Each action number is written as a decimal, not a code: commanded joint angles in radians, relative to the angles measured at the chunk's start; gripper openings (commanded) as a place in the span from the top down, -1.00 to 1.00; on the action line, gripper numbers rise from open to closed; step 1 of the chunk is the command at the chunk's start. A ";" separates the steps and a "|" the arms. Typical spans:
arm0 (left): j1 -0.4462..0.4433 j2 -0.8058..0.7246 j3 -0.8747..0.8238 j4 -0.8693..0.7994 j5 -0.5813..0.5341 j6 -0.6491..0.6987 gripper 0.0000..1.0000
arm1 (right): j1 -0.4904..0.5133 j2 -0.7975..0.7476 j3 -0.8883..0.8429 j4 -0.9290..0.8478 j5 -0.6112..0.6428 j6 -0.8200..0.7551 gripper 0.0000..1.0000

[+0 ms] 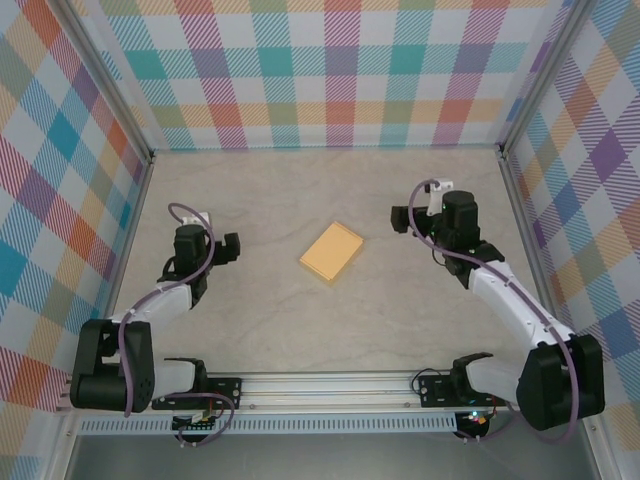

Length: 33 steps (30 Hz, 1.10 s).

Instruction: Fold the paper box

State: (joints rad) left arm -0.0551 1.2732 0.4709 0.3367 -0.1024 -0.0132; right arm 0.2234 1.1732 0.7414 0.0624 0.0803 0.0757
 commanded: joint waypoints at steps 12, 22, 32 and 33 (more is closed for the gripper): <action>-0.023 0.292 -0.068 0.504 0.041 0.072 -1.00 | -0.133 0.114 -0.362 0.523 0.049 -0.110 -0.99; -0.009 0.296 -0.044 0.462 0.037 0.049 -1.00 | -0.190 0.342 -0.375 0.820 -0.070 -0.094 -0.99; -0.005 0.296 -0.044 0.463 0.042 0.044 -1.00 | -0.204 0.352 -0.329 0.743 0.002 -0.040 -0.99; -0.005 0.296 -0.044 0.463 0.043 0.044 -1.00 | -0.203 0.356 -0.337 0.767 -0.002 -0.043 -0.99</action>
State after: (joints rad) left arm -0.0685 1.5700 0.4099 0.7631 -0.0635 0.0345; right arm 0.0307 1.5276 0.3771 0.8127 0.0422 -0.0101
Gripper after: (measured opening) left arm 0.999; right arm 0.997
